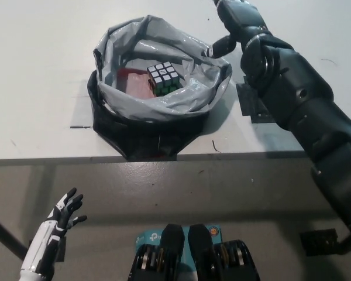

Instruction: Use the right hand to pick up a rubix's cube and place it into a plastic bag and lift the bag

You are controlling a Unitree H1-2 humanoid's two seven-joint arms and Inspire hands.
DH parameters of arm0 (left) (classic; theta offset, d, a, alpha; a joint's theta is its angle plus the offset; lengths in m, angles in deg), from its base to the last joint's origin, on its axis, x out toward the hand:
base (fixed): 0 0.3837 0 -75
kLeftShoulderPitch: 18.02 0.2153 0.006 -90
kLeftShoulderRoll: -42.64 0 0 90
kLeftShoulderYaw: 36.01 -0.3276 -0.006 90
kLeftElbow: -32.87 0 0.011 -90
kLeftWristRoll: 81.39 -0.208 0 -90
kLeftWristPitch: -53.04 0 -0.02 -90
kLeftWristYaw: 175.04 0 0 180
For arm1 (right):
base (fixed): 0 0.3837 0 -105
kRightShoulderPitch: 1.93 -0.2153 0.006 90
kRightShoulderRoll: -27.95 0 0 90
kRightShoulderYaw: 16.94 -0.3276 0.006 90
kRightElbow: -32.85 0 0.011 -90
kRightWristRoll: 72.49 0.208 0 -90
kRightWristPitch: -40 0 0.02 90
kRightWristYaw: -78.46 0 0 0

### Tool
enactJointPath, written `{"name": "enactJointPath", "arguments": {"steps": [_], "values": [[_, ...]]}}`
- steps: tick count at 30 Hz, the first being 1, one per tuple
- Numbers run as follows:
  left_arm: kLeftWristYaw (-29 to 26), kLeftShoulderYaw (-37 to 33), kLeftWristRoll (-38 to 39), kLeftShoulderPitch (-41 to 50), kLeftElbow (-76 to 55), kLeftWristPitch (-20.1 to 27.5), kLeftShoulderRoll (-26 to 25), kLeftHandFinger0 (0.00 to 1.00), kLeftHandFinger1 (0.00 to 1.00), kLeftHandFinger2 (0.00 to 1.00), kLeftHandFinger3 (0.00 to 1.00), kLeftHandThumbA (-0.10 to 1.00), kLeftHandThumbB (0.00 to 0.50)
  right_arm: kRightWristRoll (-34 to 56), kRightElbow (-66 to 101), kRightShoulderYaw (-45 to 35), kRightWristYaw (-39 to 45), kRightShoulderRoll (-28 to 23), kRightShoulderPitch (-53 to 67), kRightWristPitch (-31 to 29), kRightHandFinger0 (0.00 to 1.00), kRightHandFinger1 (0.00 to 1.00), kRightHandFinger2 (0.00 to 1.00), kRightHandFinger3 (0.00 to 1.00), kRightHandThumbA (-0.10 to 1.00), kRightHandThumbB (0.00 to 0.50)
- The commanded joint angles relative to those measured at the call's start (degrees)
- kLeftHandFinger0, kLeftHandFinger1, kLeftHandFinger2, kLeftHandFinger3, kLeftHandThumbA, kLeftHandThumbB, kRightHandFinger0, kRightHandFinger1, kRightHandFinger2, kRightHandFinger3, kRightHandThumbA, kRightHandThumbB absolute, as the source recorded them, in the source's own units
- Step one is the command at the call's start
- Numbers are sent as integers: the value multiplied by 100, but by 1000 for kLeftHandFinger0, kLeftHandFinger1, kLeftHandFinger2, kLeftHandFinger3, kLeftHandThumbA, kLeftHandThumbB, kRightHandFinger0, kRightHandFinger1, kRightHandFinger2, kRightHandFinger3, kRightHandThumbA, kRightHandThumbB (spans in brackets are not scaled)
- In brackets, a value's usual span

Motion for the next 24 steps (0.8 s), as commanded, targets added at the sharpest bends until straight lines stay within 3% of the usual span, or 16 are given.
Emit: {"name": "enactJointPath", "arguments": {"steps": [1, 18, 24], "values": [[48, -12, -2, 50, -204, 23, -60, 884, 983, 1000, 1000, 946, 243, 61, -66, -96, -69, -96, -166, 163, 1000, 1000, 1000, 1000, 935, 500], [53, -55, -108, 90, -188, 105, -72, 851, 930, 1000, 1000, 968, 230, 621, -424, -695, 663, 156, 5, 544, 1000, 1000, 1000, 1000, 955, 500], [54, -80, -129, 82, -190, 101, -67, 865, 919, 992, 1000, 961, 219, 1155, -469, -1266, 1028, 159, 70, 620, 1000, 1000, 1000, 1000, 864, 499]]}}
